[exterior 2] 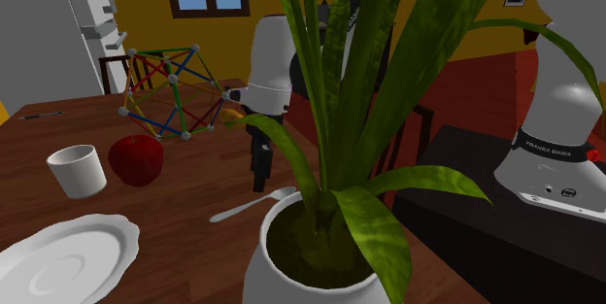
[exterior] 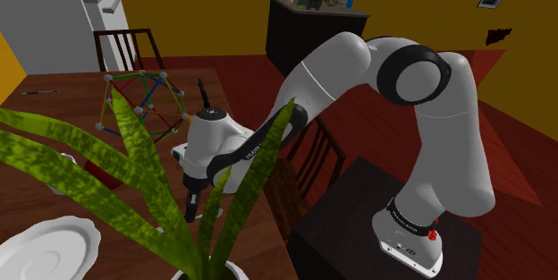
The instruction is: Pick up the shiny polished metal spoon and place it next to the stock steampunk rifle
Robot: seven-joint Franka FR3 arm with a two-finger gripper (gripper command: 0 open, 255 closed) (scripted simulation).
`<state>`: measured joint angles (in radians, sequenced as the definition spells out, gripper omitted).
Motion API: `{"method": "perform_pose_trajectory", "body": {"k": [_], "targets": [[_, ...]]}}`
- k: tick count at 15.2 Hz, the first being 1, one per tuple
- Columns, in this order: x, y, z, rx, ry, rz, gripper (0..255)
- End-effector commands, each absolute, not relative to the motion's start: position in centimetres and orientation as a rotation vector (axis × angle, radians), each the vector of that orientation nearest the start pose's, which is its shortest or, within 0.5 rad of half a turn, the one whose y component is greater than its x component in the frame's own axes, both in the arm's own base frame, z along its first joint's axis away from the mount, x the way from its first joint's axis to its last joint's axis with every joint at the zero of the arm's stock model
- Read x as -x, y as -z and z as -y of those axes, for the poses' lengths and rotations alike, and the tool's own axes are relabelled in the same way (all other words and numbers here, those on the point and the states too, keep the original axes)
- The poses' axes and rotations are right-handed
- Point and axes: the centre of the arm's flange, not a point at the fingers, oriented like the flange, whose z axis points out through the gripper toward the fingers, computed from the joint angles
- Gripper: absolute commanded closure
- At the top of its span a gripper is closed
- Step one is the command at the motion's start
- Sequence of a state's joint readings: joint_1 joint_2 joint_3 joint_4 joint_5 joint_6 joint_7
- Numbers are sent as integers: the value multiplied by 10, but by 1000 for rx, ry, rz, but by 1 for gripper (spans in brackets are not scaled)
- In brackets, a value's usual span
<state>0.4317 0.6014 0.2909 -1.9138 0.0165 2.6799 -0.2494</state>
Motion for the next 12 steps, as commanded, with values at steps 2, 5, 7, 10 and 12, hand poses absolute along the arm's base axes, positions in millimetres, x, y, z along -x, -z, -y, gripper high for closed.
{"method": "perform_pose_trajectory", "body": {"k": [2, 5, 7, 10, 12], "targets": [[-492, -195, -436, 2619, 216, 1301, 0], [-492, -179, -440, 2619, 216, 1301, 0], [-493, -169, -442, 2619, 216, 1301, 0], [-493, -161, -444, 2619, 216, 1301, 0], [-493, -161, -444, 2619, 216, 1301, 0]]}}
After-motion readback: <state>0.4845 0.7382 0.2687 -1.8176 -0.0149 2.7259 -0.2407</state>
